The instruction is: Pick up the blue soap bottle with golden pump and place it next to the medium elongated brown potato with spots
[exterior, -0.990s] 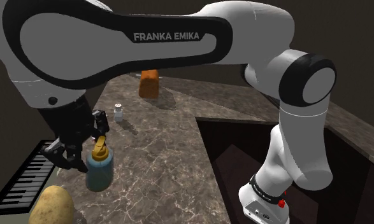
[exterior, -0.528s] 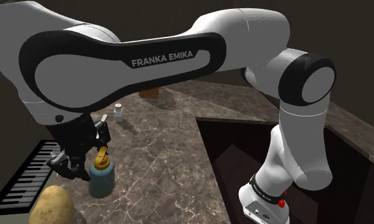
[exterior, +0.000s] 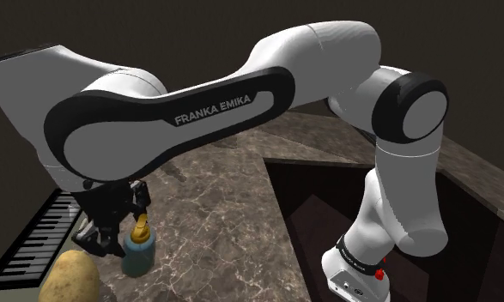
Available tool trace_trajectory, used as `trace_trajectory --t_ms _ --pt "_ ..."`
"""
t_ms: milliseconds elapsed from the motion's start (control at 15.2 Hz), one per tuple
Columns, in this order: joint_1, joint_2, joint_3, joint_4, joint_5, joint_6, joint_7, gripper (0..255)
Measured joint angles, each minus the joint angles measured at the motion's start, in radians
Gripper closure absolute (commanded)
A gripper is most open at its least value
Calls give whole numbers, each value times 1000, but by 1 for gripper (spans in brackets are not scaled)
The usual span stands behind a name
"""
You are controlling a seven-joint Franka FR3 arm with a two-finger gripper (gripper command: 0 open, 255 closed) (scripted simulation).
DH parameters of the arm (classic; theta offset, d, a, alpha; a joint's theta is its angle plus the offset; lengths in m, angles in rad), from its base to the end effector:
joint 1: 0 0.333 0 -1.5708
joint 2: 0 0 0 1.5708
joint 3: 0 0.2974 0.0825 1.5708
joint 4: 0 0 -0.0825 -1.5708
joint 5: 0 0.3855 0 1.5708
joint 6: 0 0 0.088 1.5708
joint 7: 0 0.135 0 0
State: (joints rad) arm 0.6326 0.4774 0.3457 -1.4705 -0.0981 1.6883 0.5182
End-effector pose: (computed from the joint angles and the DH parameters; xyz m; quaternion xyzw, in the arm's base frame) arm 0.3943 0.5156 0.3552 0.9661 0.2289 -0.1063 0.0550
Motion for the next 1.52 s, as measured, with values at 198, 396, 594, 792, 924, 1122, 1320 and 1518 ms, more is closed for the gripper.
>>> trace_trajectory --t_ms 198,396,594,792,924,1122,1320,1518 --pt "-2 8 -2 -26 -3 34 -1 255" --pt "0 27 -5 -43 -9 68 1 255" --pt "0 33 -7 -62 -11 93 2 255" --pt "0 34 -7 -64 -11 96 2 255" --pt "0 34 -7 -64 -11 97 2 255" --pt "0 34 -7 -64 -11 97 2 0" --pt "0 34 -7 -64 -11 97 2 0" --pt "3 38 -6 -20 -11 58 2 0"
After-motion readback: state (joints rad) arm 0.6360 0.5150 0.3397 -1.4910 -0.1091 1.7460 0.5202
